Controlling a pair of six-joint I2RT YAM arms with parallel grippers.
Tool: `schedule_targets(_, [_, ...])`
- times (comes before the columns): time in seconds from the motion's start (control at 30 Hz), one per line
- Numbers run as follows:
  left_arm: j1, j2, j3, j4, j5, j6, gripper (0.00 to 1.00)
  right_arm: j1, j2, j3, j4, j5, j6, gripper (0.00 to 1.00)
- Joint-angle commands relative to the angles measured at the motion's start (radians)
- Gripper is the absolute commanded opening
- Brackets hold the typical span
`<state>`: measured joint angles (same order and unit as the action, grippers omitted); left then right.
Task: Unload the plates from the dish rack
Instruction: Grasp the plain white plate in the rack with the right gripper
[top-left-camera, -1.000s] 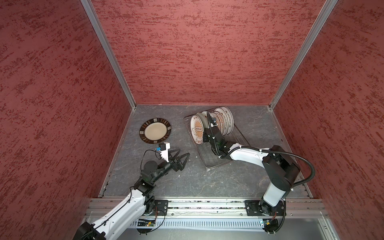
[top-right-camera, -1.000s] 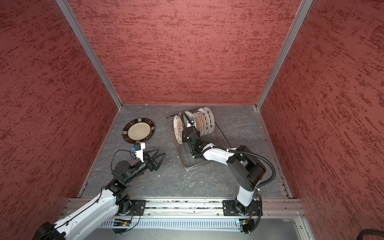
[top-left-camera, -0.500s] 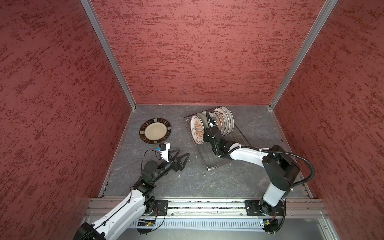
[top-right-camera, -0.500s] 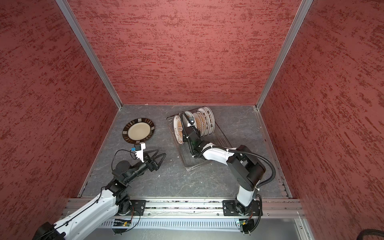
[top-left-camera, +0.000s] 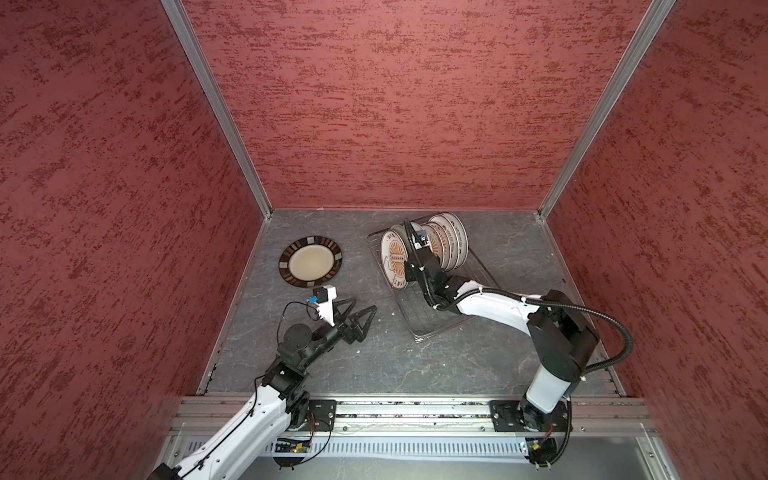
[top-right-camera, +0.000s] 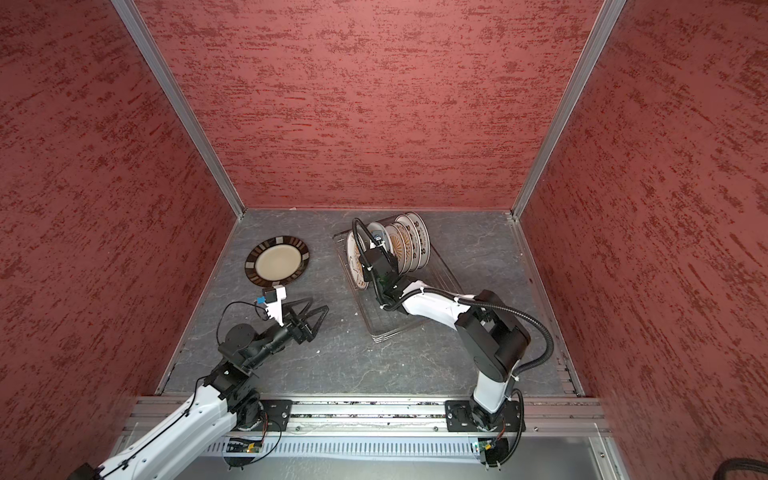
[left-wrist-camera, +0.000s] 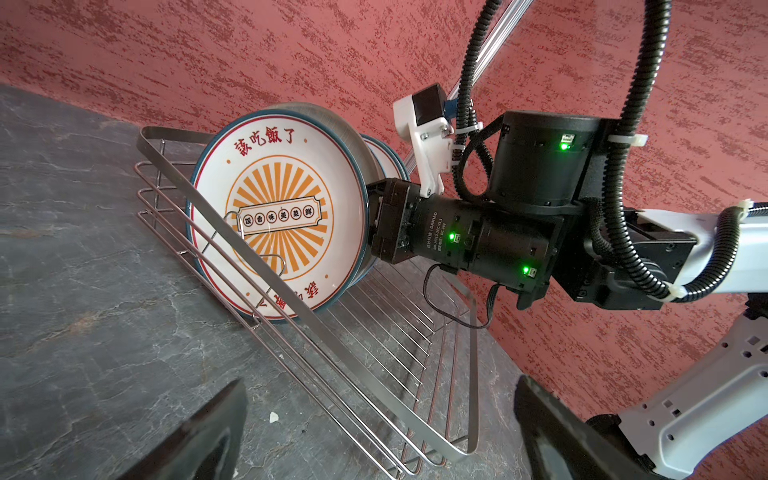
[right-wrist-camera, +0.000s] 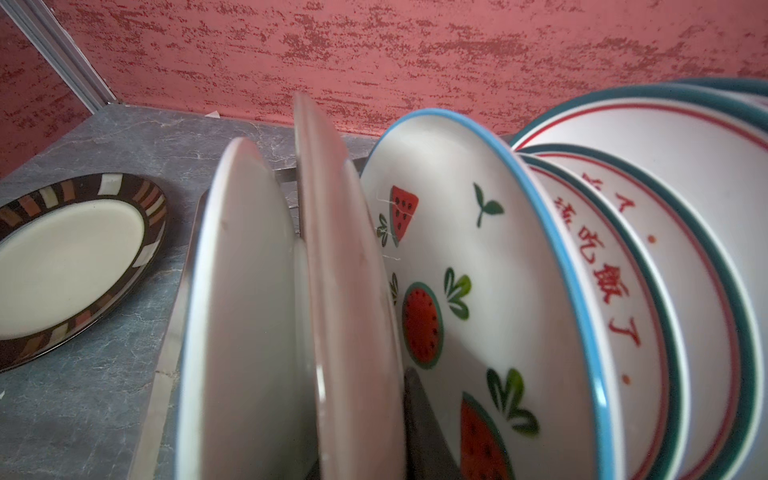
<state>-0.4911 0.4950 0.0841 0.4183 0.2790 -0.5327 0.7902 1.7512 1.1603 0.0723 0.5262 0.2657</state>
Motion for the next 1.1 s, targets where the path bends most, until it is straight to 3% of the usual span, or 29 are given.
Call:
schedule_targets(0.0, [-0.006, -0.029, 0.015, -0.045, -0.006, 0.016, 0.99, 0.018, -0.020, 0.105, 0.061, 0.042, -0.023, 0.03])
schedule_targets(0.3, [-0.007, -0.097, 0.004, -0.084, -0.038, 0.019, 0.99, 0.026, -0.035, 0.156, -0.007, 0.082, -0.050, 0.01])
schedule_targets(0.63, [-0.007, -0.083, 0.001, -0.067, -0.054, 0.015, 0.99, 0.044, -0.122, 0.139, 0.003, 0.156, -0.111, 0.00])
schedule_targets(1.07, [-0.007, -0.058, -0.006, -0.035, -0.063, 0.006, 0.99, 0.044, -0.248, 0.081, 0.031, 0.155, -0.156, 0.00])
